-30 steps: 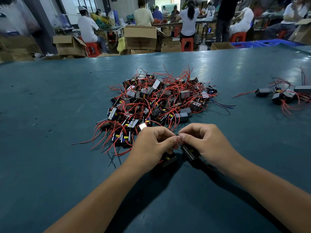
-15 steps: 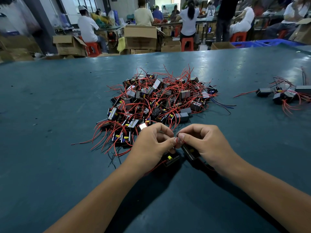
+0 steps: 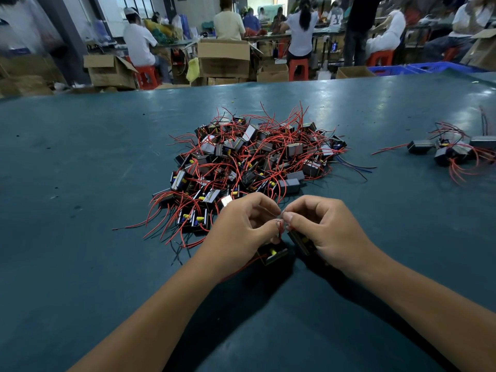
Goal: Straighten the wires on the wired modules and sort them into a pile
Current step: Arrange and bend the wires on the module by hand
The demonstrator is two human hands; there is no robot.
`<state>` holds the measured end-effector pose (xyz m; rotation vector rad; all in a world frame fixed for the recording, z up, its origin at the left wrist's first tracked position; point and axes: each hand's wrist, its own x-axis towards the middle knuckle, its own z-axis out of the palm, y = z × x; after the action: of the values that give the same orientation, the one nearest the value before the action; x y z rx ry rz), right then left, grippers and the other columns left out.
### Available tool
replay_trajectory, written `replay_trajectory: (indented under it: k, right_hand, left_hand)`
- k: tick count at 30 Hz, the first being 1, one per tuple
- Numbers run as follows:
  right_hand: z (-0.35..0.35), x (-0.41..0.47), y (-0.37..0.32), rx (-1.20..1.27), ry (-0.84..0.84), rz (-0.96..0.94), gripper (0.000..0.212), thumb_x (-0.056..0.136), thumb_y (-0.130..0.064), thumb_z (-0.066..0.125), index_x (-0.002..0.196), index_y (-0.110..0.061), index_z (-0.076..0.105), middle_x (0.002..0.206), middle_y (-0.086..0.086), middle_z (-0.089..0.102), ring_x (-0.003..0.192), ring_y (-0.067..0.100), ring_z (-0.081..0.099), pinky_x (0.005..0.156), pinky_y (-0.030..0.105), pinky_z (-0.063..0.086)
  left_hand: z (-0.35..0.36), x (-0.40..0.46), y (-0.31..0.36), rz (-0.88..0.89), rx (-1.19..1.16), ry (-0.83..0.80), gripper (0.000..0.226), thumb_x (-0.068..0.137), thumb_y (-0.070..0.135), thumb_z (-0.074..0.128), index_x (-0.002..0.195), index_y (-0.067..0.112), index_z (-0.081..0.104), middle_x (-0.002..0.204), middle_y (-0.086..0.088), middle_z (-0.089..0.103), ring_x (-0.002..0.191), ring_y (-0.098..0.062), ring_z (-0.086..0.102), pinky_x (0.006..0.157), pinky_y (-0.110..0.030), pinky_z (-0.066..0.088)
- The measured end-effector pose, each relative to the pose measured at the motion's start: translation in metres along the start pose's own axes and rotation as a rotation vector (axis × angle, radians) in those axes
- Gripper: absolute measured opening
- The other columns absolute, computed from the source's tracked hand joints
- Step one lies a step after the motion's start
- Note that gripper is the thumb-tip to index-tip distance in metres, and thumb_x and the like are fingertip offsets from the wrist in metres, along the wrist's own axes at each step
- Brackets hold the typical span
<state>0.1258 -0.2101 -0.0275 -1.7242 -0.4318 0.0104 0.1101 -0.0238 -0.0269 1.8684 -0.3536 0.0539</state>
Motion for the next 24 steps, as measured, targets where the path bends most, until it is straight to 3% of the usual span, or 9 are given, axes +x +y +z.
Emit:
replay_trajectory:
  k: [5,24]
  right_hand:
    - [0.0017,0.0003,-0.0009,0.038,-0.014,0.012,0.010,0.091,-0.006,0.067,0.082,-0.009,0.071,0.068,0.000,0.068,0.060,0.007,0.056,0.056,0.016,0.044]
    - [0.0015,-0.0013,-0.0015,0.031,0.035,0.042,0.005,0.089,-0.009,0.071,0.084,-0.010,0.073,0.066,0.001,0.068,0.057,0.006,0.056,0.054,0.017,0.044]
  left_hand:
    - [-0.0001,0.0018,-0.0016,-0.046,-0.083,-0.011,0.022,0.088,0.007,0.075,0.101,0.017,0.062,0.081,-0.003,0.073,0.070,-0.022,0.074,0.065,-0.026,0.056]
    - [-0.0020,0.0009,0.0016,-0.068,-0.159,-0.012,0.025,0.087,0.008,0.075,0.103,0.012,0.057,0.081,-0.004,0.074,0.073,-0.024,0.075,0.066,-0.026,0.057]
